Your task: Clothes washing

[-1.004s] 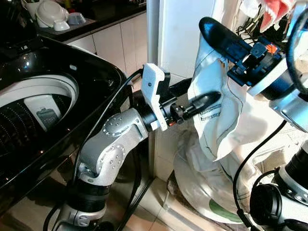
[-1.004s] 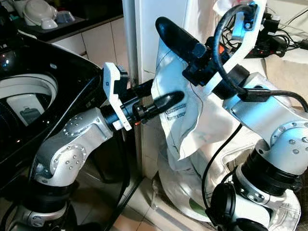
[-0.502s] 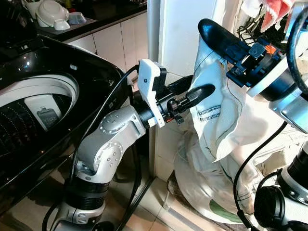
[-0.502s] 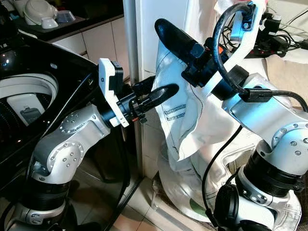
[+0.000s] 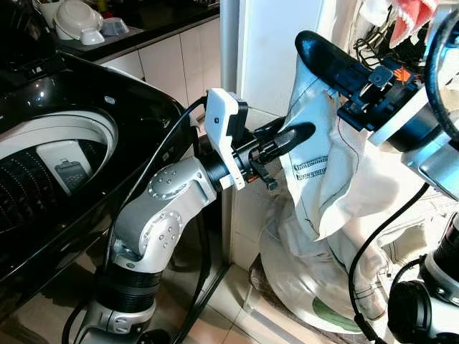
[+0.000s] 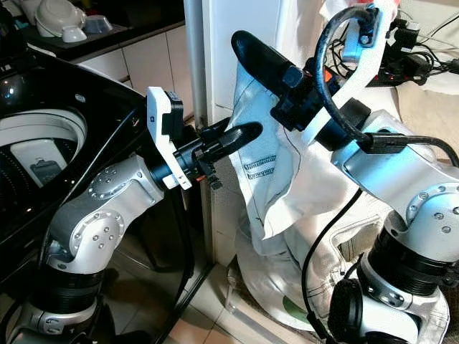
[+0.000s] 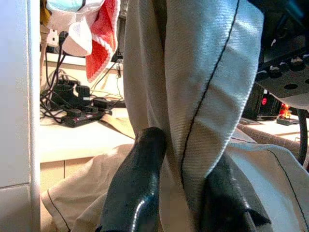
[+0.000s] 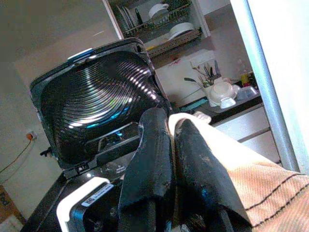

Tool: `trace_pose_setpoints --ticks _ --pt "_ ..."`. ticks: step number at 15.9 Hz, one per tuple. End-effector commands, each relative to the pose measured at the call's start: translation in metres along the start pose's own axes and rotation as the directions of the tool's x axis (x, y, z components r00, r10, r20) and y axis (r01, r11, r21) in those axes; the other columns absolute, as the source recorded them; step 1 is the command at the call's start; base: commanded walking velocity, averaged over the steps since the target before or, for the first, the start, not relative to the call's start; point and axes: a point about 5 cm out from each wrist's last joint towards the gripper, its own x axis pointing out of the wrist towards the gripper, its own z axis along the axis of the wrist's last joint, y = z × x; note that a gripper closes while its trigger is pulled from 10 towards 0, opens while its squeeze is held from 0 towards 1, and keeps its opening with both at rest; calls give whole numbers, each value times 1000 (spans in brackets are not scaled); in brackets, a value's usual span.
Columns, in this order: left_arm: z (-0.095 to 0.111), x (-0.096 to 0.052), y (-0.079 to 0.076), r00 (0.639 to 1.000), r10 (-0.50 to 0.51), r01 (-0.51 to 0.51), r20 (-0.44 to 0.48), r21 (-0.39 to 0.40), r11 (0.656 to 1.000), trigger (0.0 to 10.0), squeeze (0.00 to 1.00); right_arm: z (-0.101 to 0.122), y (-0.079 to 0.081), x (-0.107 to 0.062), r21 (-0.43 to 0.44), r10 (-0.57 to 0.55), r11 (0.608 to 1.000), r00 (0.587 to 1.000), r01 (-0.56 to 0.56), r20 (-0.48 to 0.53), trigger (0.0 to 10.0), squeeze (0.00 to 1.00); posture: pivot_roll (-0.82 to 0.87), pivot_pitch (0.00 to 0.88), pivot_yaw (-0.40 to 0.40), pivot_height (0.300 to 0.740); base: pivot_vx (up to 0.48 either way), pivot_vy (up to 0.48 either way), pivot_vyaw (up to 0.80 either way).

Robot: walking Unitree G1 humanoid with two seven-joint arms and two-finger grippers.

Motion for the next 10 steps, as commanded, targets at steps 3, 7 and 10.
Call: trace_pose_setpoints --ticks 3,7,10 --pt "-1 0 6 997 62 -62 -47 1 998 0 0 1 4 0 -4 16 1000 1000 -16 9 0 0 -124 0 10 740 0 0 0" --pt "1 0 13 993 110 -109 -46 24 994 0 0 1 4 0 -11 11 1000 1000 -10 8 0 0 -123 0 11 740 0 0 0" --pt "13 -4 26 982 187 -186 -15 66 980 0 0 3 4 -3 -35 8 999 1000 -8 12 10000 1000 -122 0 13 740 0 0 0"
